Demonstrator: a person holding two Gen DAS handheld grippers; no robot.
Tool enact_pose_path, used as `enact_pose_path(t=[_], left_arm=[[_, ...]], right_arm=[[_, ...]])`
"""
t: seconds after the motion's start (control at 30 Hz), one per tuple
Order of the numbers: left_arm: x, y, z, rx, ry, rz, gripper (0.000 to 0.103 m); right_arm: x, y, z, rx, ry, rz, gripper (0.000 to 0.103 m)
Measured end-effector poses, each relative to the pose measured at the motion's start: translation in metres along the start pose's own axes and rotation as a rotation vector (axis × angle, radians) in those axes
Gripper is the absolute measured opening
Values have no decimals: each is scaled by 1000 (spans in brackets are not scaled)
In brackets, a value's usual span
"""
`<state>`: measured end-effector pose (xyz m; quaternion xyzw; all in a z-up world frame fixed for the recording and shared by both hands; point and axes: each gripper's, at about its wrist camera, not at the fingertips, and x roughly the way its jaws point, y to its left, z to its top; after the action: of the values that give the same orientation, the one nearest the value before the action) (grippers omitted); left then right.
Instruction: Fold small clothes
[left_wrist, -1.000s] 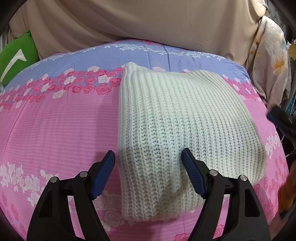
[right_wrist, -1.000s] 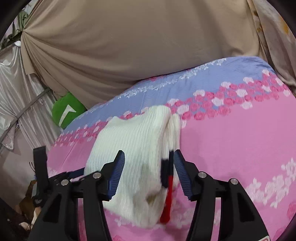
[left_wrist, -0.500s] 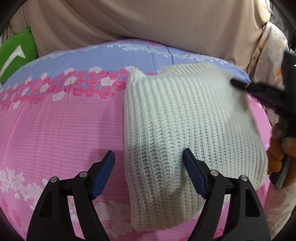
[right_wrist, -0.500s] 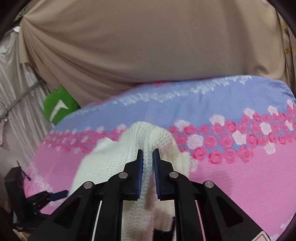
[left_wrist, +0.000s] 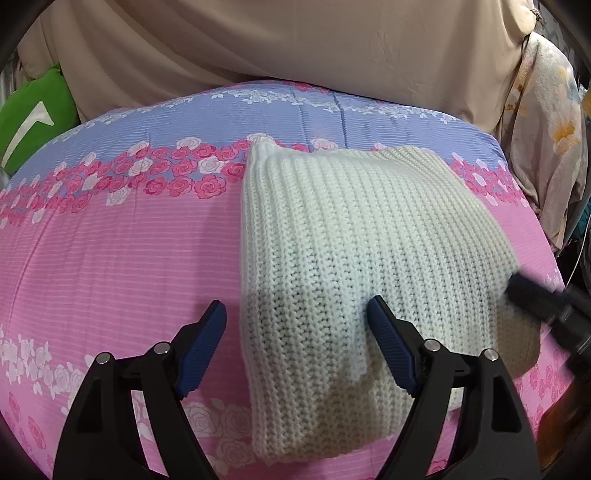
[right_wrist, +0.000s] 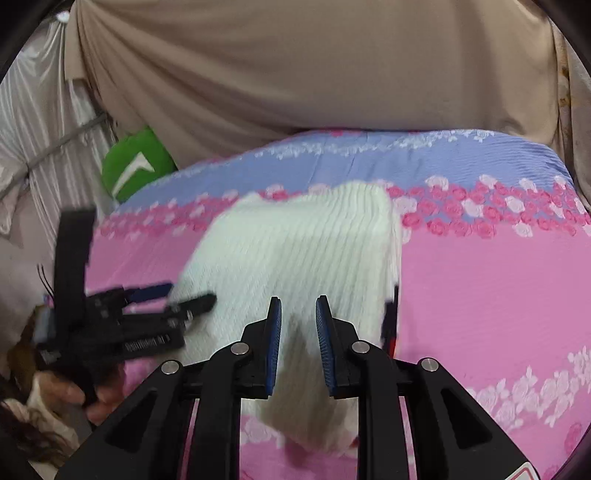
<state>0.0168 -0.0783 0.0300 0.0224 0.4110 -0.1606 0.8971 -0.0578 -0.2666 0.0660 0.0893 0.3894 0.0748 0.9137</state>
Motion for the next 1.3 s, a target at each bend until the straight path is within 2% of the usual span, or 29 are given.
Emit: enact_pose_path(t=[0.03,0.07,0.13,0.2,0.27,0.33,0.4,0.5,0.53,0.63,0.7,0.73,0.77,0.9,0.93,0.97,1.0,1.1,1.17,1.27,1.3], left_arm=[[-1,-1,-1,1,0,1,77],[-1,-2,-2,4,2,1,77],[-3,-4,-4,7,0,13,77],[-7,-6,-5,6,-2,23,77],[-9,-6,-7,2,1,19,77],[-11,-6,-10,-2,8,11,77],[-13,-8,-14,3,12,2,78],[-10,-12,-21,18,32,0,83],[-7,-13,-24,21,42,1,87],[2,-11,-31,-1,86,-25,87],[2,-9,-33,-12,91,-33,87],[0,-9,-32,-13,87,-32,87],[-2,-9,-31,-12,83,-33,87],[-9,-12,-29,-11,67,-39,87],[-11,-12,-28,-10,64,-42,87],[-12,-13,-27,-9,62,-41,87],[-15,-13,-25,-9,55,-46,87],[-28,-13,-19,-2,17,-48,86],[-33,-12,-15,-4,-7,-43,87],[-23,-13,-10,1,-3,-20,87],[-15,-14,-10,4,12,-15,87]], right_arm=[[12,-1,-9,-1,29,-26,10],[16,-6,-15,16,33,-4,8],[5,-7,-13,42,22,5,8],[-15,-1,-9,35,-29,2,10],[-25,3,-9,24,-45,1,16],[-17,2,-16,18,-16,-23,17],[7,-7,-29,35,57,-31,14],[2,-12,-33,81,37,13,12],[-5,-12,-30,99,21,30,14],[-30,-18,-20,146,-48,75,18],[-41,-23,-10,147,-87,52,33],[-42,-25,-4,142,-101,33,45],[-41,-26,0,141,-108,18,51],[-18,-38,12,168,-82,55,51],[-5,-40,14,167,-51,59,49],[4,-39,15,162,-29,59,30],[10,-38,15,164,-16,79,16],[-11,-33,23,160,-112,97,14],[-17,-36,27,169,-136,94,14],[22,-50,20,184,-13,36,15],[31,-55,14,194,-17,49,15]])
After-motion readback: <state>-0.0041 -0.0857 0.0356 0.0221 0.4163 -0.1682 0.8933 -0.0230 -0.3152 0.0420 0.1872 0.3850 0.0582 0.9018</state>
